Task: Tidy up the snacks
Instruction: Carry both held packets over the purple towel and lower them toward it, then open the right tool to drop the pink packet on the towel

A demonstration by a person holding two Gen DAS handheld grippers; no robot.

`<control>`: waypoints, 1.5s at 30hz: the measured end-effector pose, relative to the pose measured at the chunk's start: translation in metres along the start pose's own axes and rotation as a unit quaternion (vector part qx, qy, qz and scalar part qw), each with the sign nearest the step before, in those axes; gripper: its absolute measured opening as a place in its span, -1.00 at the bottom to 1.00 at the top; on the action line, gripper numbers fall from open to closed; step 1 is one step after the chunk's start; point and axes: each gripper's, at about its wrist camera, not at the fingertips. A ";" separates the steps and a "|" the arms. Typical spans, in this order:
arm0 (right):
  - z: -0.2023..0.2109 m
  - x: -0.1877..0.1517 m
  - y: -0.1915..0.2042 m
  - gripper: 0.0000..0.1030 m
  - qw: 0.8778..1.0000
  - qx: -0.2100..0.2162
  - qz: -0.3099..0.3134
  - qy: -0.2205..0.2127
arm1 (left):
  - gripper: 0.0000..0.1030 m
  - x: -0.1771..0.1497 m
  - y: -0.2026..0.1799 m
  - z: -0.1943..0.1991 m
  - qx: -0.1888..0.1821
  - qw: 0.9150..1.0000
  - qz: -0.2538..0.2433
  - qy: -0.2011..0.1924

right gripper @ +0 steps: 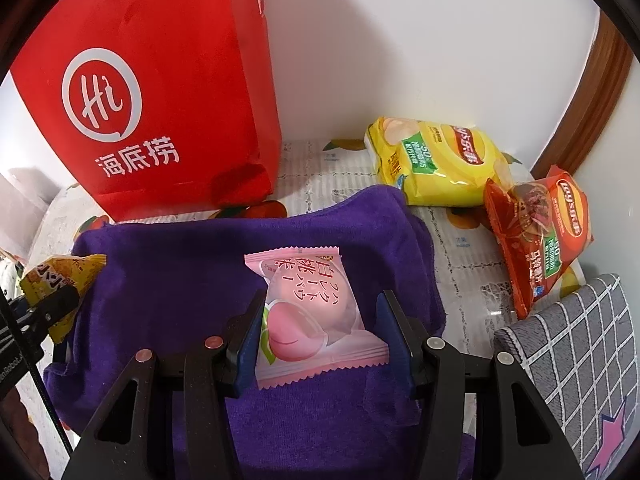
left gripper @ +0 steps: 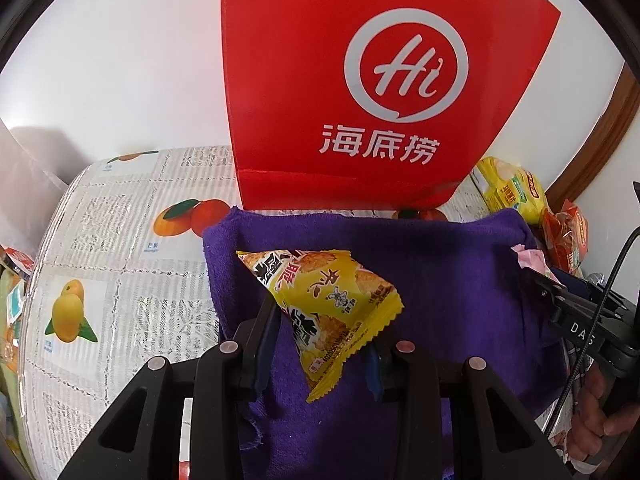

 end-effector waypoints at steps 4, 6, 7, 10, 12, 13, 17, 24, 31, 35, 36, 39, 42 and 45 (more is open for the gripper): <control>-0.002 -0.001 -0.001 0.04 1.000 0.004 -0.003 0.004 | -0.32 -0.001 0.000 -0.001 -0.005 1.000 0.001 0.004; -0.004 -0.001 -0.001 0.04 1.000 0.007 -0.005 0.008 | -0.32 0.000 0.000 0.000 -0.005 1.000 0.004 0.003; -0.005 -0.001 -0.001 0.04 1.000 0.008 -0.006 0.009 | -0.32 0.000 0.001 0.000 -0.006 1.000 0.004 0.002; -0.007 -0.002 -0.002 0.04 1.000 0.007 -0.008 0.013 | -0.32 0.000 0.000 -0.001 -0.011 1.000 0.007 0.004; -0.008 -0.003 -0.001 0.04 1.000 0.005 -0.004 0.016 | -0.32 -0.001 -0.001 -0.002 -0.016 1.000 0.007 0.008; -0.009 -0.003 -0.001 0.04 1.000 0.005 -0.003 0.018 | -0.32 -0.002 -0.002 -0.003 -0.017 1.000 0.006 0.009; -0.016 -0.006 -0.001 0.05 1.000 0.005 0.000 0.030 | -0.32 -0.005 -0.006 -0.005 -0.020 1.000 0.002 0.011; -0.025 -0.013 0.009 0.05 0.999 -0.002 0.022 0.047 | -0.32 -0.008 -0.008 -0.008 -0.020 1.000 -0.002 0.016; -0.028 -0.017 0.015 0.06 0.998 -0.005 0.036 0.057 | -0.32 -0.010 -0.008 -0.011 -0.025 0.999 -0.004 0.025; -0.030 -0.017 0.016 0.27 0.997 -0.007 0.042 0.062 | -0.32 -0.012 -0.008 -0.011 -0.027 0.999 -0.008 0.028; -0.030 -0.017 0.016 0.30 0.997 -0.007 0.043 0.063 | -0.32 -0.012 -0.008 -0.012 -0.027 0.999 -0.010 0.029; -0.032 -0.017 0.015 0.33 0.997 -0.008 0.043 0.069 | -0.32 -0.014 -0.008 -0.015 -0.027 0.999 -0.011 0.032; -0.027 -0.015 0.013 0.33 0.997 -0.008 0.039 0.066 | -0.32 -0.015 -0.009 -0.017 -0.027 0.999 -0.011 0.035; -0.018 -0.010 0.009 0.34 0.998 -0.006 0.032 0.054 | -0.32 -0.015 -0.009 -0.018 -0.027 0.999 -0.011 0.036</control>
Point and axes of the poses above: each gripper's, at about its wrist camera, not at the fingertips, and z roughly against the way its jaws point, y to its left, x to its top, and after that the axes turned 9 degrees about -y, right-handed
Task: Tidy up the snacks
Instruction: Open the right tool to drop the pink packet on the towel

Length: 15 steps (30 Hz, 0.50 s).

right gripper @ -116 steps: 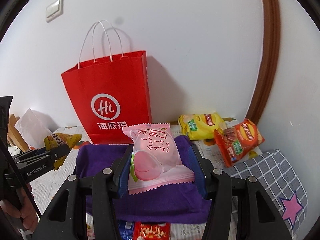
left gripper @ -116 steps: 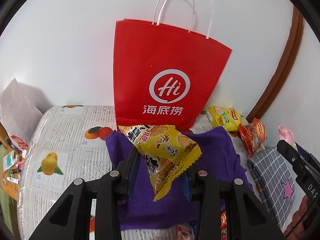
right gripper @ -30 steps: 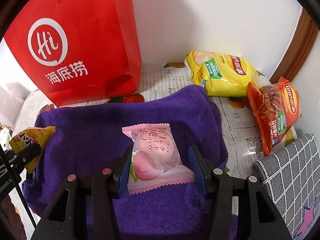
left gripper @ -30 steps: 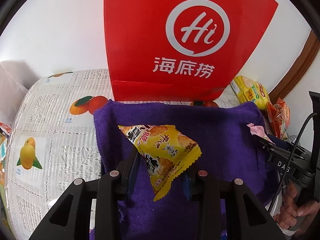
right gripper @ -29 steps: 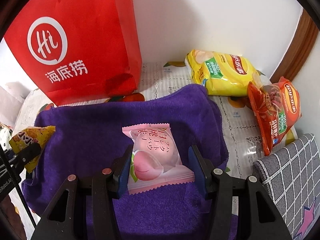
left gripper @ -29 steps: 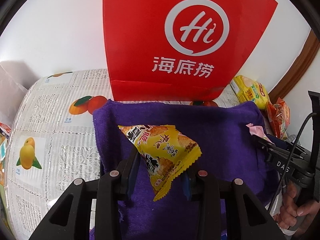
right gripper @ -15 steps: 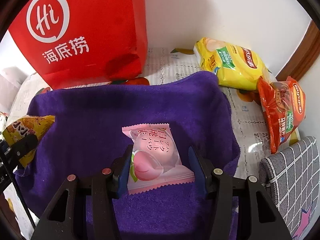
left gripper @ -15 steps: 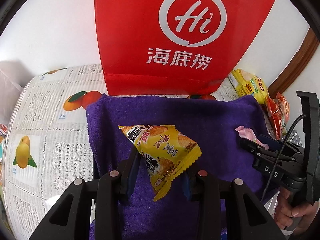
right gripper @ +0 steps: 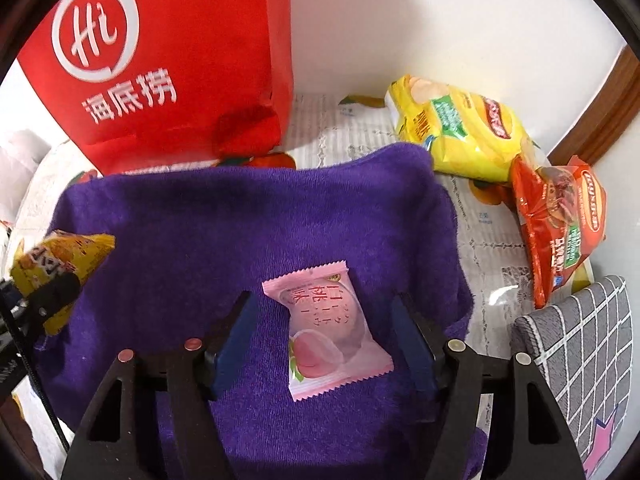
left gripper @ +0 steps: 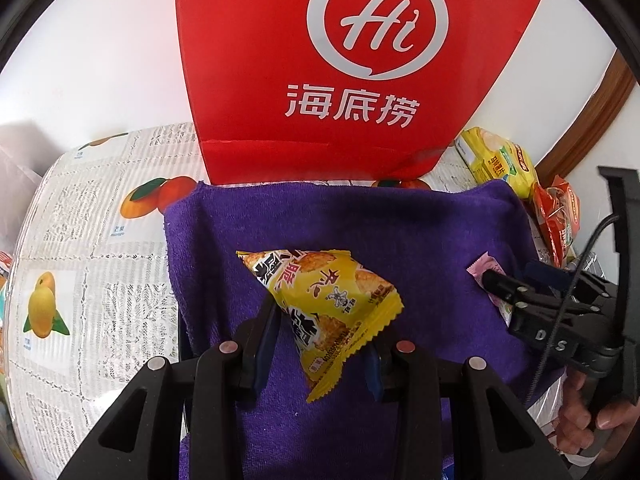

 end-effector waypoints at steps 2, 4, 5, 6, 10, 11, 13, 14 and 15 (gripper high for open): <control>0.006 0.002 -0.002 0.36 1.000 0.002 -0.004 -0.008 | -0.32 -0.001 0.000 0.000 0.000 1.000 0.000 0.001; 0.012 0.004 -0.003 0.36 1.000 0.003 -0.007 -0.013 | -0.31 -0.001 0.000 -0.001 0.001 1.000 -0.001 0.002; 0.015 0.004 -0.003 0.36 1.000 0.004 -0.008 -0.016 | -0.31 -0.001 0.000 -0.001 0.001 1.000 -0.001 0.003; 0.017 0.005 -0.004 0.36 1.000 0.005 -0.010 -0.019 | -0.30 -0.002 -0.001 -0.002 0.000 1.000 -0.002 0.003; 0.025 0.007 0.000 0.36 1.000 0.011 -0.013 -0.026 | -0.30 -0.003 -0.003 -0.003 0.001 1.000 -0.006 0.005; 0.026 0.007 0.002 0.36 0.999 0.012 -0.013 -0.027 | -0.30 -0.003 -0.004 -0.004 0.001 1.000 -0.007 0.005; 0.026 0.008 0.004 0.36 0.999 0.014 -0.011 -0.028 | -0.30 -0.003 -0.005 -0.004 0.001 1.000 -0.009 0.004; 0.027 0.009 0.005 0.36 0.999 0.014 -0.009 -0.030 | -0.30 -0.003 -0.005 -0.004 0.000 1.000 -0.009 0.005; 0.028 0.008 0.006 0.36 0.999 0.013 -0.008 -0.030 | -0.30 -0.003 -0.005 -0.005 0.000 1.000 -0.009 0.005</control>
Point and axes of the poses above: each gripper's, at about its wrist camera, not at the fingertips, and z roughly against the way its jaws point, y to its left, x to its top, and after that the axes turned 9 degrees about -y, right-handed
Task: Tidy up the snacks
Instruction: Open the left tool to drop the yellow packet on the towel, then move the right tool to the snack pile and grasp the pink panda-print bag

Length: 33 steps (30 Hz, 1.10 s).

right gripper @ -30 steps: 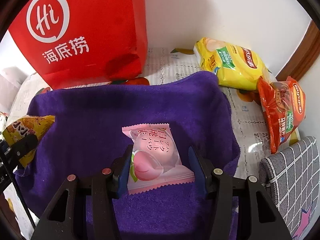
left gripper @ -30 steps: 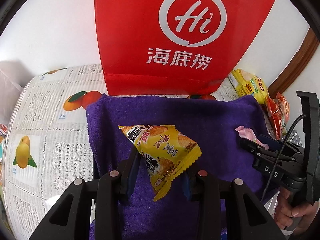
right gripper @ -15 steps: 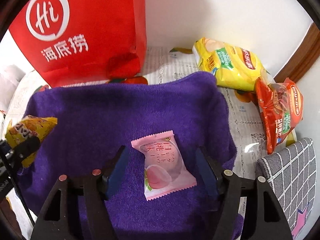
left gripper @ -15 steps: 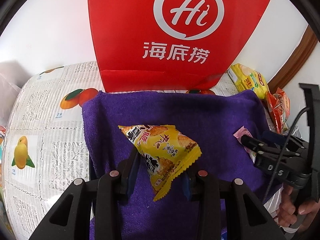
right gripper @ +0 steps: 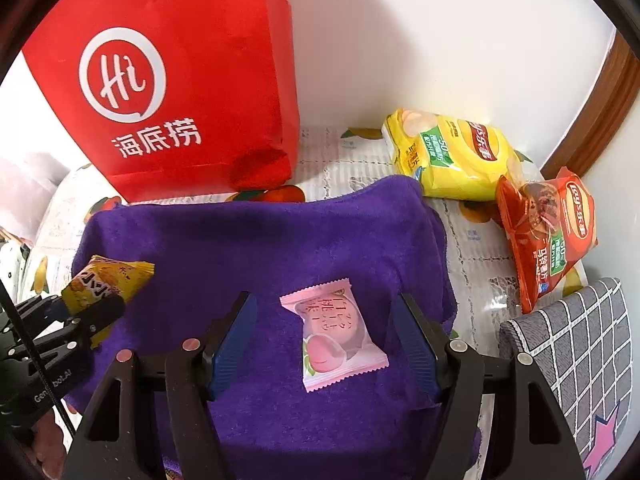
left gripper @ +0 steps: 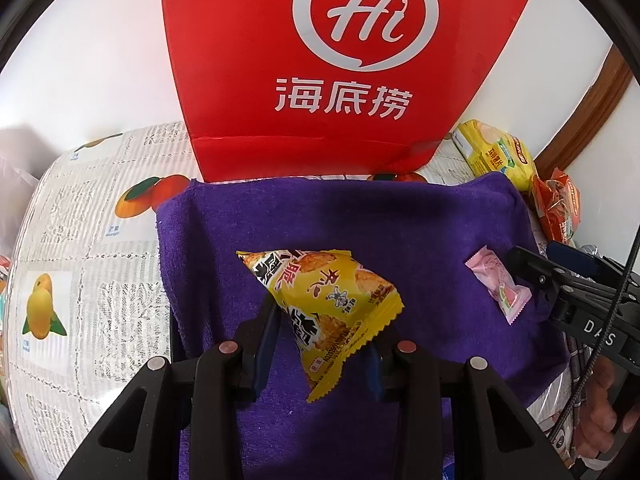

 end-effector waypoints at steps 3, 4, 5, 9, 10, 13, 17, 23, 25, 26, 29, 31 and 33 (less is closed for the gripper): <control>0.002 0.000 0.001 0.36 1.000 0.001 0.001 -0.002 | -0.30 0.000 0.000 0.000 -0.002 1.000 0.000 0.002; 0.002 0.001 0.001 0.36 1.000 0.001 0.000 -0.002 | -0.28 0.000 0.000 -0.001 -0.001 1.000 0.000 0.003; 0.003 0.001 0.001 0.36 1.000 0.000 0.000 -0.002 | -0.25 0.000 0.000 -0.001 0.000 1.000 0.000 0.005; 0.007 0.002 0.001 0.36 1.000 0.002 -0.001 -0.007 | 0.04 0.002 -0.001 0.003 -0.002 1.000 -0.003 -0.004; 0.008 0.002 0.001 0.36 1.000 0.003 0.000 -0.008 | 0.06 0.003 -0.002 0.004 -0.002 1.000 -0.004 -0.007; 0.013 0.004 0.002 0.36 1.000 0.005 0.002 -0.011 | 0.14 0.005 -0.003 0.011 -0.008 1.000 -0.003 -0.016; 0.021 0.006 0.005 0.36 1.000 0.005 0.007 -0.025 | 0.17 0.009 -0.003 0.021 -0.014 0.999 -0.001 -0.028; 0.042 0.009 0.008 0.36 0.998 -0.002 0.007 -0.055 | 0.18 0.012 -0.002 0.032 -0.017 0.999 0.003 -0.039; 0.051 0.010 0.008 0.36 0.997 -0.008 0.005 -0.070 | 0.18 0.013 -0.002 0.035 -0.015 0.999 0.004 -0.042; 0.055 0.010 0.008 0.36 0.997 -0.014 0.005 -0.079 | 0.18 0.013 -0.002 0.036 -0.013 0.999 0.004 -0.042; 0.069 0.004 0.007 0.36 0.995 -0.030 0.007 -0.100 | 0.18 0.013 -0.002 0.040 -0.010 0.999 0.003 -0.047; 0.077 -0.003 0.005 0.36 0.995 -0.027 0.009 -0.096 | 0.18 0.013 -0.005 0.043 -0.009 0.999 0.000 -0.050; 0.086 -0.010 0.000 0.36 0.996 -0.019 0.006 -0.085 | 0.18 0.012 -0.010 0.048 -0.010 0.998 -0.004 -0.054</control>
Point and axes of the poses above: each gripper's, at about its wrist camera, not at the fingertips, and z roughly against the way its jaws point, y to its left, x to its top, and after that the axes turned 9 degrees about -y, right-handed
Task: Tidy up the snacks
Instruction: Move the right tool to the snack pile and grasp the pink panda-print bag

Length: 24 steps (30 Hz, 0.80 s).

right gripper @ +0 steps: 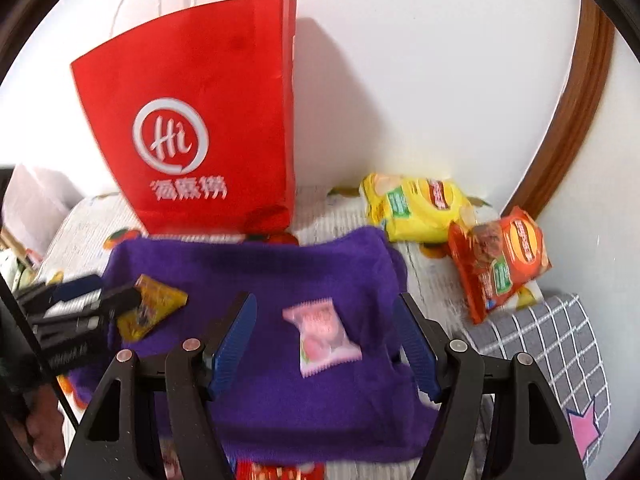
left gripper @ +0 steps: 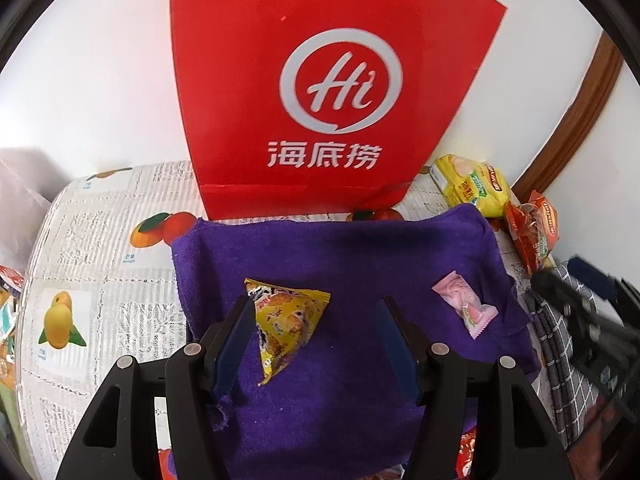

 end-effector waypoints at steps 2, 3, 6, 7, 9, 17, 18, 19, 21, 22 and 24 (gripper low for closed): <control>0.011 -0.007 -0.006 0.36 1.000 0.011 -0.011 0.015 | 0.18 0.001 -0.006 0.007 0.000 1.000 -0.009 -0.007; 0.018 -0.012 -0.010 0.36 0.999 0.021 -0.017 0.022 | 0.18 0.001 -0.010 0.013 0.003 1.000 -0.013 -0.015; 0.045 -0.026 -0.019 0.36 1.000 0.021 -0.019 0.014 | 0.18 0.002 -0.017 0.028 0.003 0.999 -0.024 -0.031; 0.055 -0.032 -0.022 0.36 1.000 0.014 -0.014 0.009 | 0.18 0.003 -0.020 0.034 0.003 0.999 -0.025 -0.037; 0.073 -0.044 -0.032 0.36 1.000 0.002 -0.009 0.001 | 0.18 0.002 -0.024 0.047 0.001 0.999 -0.021 -0.044; 0.097 -0.099 -0.063 0.47 0.999 0.002 -0.045 0.023 | 0.18 -0.016 -0.028 0.083 -0.021 0.998 -0.016 -0.048; 0.095 -0.109 -0.065 0.47 0.998 0.009 -0.056 0.032 | 0.18 -0.020 -0.027 0.087 -0.024 0.998 -0.016 -0.047; 0.093 -0.117 -0.065 0.48 0.997 0.016 -0.062 0.041 | 0.18 -0.024 -0.026 0.090 -0.024 0.999 -0.016 -0.046; 0.084 -0.129 -0.062 0.48 0.995 0.028 -0.068 0.060 | 0.18 -0.031 -0.022 0.098 -0.019 0.999 -0.017 -0.045; 0.079 -0.134 -0.059 0.48 0.995 0.028 -0.066 0.070 | 0.18 -0.035 -0.020 0.101 -0.017 0.999 -0.016 -0.044; 0.070 -0.141 -0.049 0.48 0.995 0.023 -0.050 0.085 | 0.18 -0.042 -0.017 0.107 -0.014 0.999 -0.014 -0.041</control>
Point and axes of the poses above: each gripper's, at about its wrist camera, not at the fingertips, and z roughly against the way its jaws point, y to its left, x to its top, and after that the axes turned 9 degrees about -y, right-handed
